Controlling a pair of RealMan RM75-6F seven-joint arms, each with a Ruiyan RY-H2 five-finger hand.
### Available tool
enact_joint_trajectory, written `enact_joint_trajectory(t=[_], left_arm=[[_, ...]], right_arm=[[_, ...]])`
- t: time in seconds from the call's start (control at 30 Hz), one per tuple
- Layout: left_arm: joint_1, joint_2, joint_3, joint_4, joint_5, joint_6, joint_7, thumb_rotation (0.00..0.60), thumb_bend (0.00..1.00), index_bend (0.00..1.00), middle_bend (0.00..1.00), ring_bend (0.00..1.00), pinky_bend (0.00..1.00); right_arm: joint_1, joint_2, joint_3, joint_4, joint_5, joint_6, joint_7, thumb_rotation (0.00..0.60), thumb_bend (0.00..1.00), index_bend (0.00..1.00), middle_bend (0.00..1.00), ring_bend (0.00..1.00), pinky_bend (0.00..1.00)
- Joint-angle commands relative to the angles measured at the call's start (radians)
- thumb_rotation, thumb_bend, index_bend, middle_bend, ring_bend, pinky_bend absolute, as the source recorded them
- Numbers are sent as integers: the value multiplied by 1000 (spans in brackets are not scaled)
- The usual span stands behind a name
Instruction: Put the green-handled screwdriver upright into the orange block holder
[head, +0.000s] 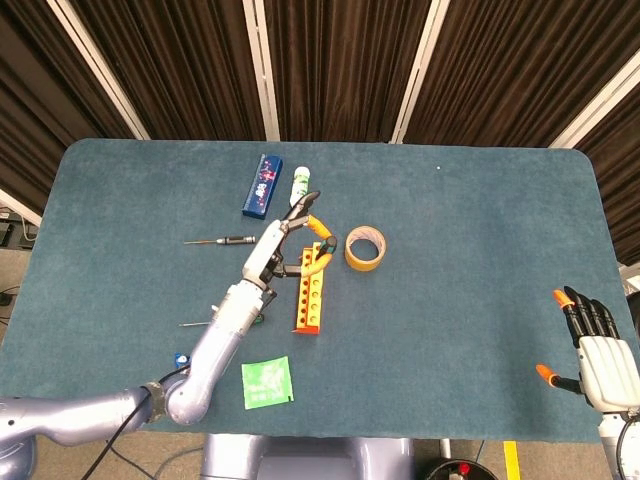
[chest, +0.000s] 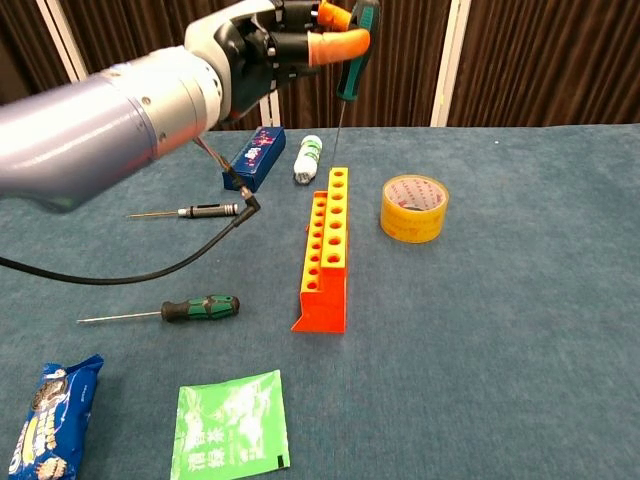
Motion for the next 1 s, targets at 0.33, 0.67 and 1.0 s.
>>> enact_joint_trajectory(t=[0.33,0.67,1.0], left_arm=[[2,-16,47,64,76,6,-102,600,304,624,36,0,0],[11,0,75,91,106,1,-154,600,303,628,42,0,0],[-7,-9,91,136,118,-11,-163,600,305,635,50,0,0]], right_arm=[[0,0,0,-1,4,-5,7,600,65,0,0,0,0],[2,-1,0,-4,7,-8,0,600,64,0,0,0,0],[1,-2,2,-4,11,-9,-1,600,64,0,0,0,0]])
